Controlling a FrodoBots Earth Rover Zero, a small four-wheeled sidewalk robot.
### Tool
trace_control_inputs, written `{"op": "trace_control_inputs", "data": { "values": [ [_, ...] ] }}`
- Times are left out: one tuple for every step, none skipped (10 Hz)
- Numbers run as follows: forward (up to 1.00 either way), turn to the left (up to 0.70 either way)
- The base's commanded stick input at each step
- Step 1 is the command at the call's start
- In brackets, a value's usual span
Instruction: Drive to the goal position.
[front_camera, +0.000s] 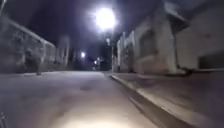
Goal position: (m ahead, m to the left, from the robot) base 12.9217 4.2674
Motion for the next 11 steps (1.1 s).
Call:
{"op": "trace_control_inputs", "data": {
  "values": [
    [0.7,0.0],
    [0.7,0.0],
    [0.7,0.0],
    [0.7,0.0],
    [0.7,0.0],
    [0.7,0.0],
    [0.7,0.0],
    [0.7,0.0],
    [0.7,0.0],
    [0.7,0.0],
    [0.7,0.0]
  ]
}}
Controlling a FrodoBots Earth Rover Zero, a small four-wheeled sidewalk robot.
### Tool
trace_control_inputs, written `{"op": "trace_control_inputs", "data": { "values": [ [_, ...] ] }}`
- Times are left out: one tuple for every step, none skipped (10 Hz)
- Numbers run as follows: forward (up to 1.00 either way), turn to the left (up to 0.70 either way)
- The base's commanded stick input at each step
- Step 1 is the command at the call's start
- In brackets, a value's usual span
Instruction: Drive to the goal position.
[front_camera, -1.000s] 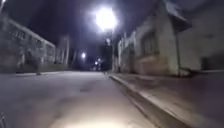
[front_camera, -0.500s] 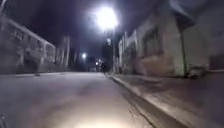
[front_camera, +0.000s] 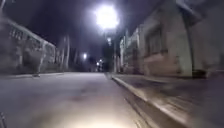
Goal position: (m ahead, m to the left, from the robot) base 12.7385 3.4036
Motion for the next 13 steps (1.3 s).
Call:
{"op": "trace_control_inputs", "data": {
  "values": [
    [0.7,0.0],
    [0.7,0.0],
    [0.7,0.0],
    [0.7,0.0],
    [0.7,0.0],
    [0.7,0.0],
    [0.7,0.21],
    [0.7,0.35],
    [0.7,0.35],
    [0.7,0.0],
    [0.7,0.0],
    [0.7,0.0],
    [0.7,0.0]
  ]
}}
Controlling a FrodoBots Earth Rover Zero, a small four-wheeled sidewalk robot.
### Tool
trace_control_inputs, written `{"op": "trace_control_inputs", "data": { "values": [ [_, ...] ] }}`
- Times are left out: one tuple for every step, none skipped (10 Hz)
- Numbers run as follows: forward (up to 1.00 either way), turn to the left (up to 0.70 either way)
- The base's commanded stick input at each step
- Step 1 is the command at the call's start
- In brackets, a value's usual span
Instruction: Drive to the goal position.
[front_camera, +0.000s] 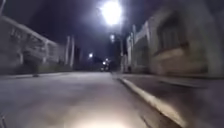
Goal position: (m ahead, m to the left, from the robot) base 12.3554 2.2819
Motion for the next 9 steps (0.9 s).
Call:
{"op": "trace_control_inputs", "data": {
  "values": [
    [0.7,0.0],
    [0.7,0.0],
    [0.7,0.0],
    [0.7,0.0],
    [0.7,0.0],
    [0.7,0.0],
    [0.7,0.0],
    [0.7,0.0],
    [0.7,0.0]
  ]
}}
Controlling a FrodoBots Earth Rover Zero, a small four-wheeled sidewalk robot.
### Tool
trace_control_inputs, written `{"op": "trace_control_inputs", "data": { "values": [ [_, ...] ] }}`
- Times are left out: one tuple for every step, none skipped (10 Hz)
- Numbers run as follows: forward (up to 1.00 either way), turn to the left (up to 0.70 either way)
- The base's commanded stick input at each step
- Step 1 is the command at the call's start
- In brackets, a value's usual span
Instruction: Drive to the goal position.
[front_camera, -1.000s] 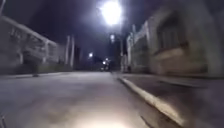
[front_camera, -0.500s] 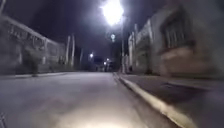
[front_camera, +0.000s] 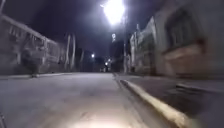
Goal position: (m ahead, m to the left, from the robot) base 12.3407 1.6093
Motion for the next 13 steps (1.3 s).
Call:
{"op": "trace_control_inputs", "data": {
  "values": [
    [0.7,0.0],
    [0.7,0.0],
    [0.7,0.0],
    [0.7,0.0],
    [0.7,0.0],
    [0.7,0.0],
    [0.7,0.0],
    [0.7,0.0],
    [0.7,0.0],
    [0.7,0.0],
    [0.7,0.0],
    [0.7,0.0],
    [0.7,0.0]
  ]
}}
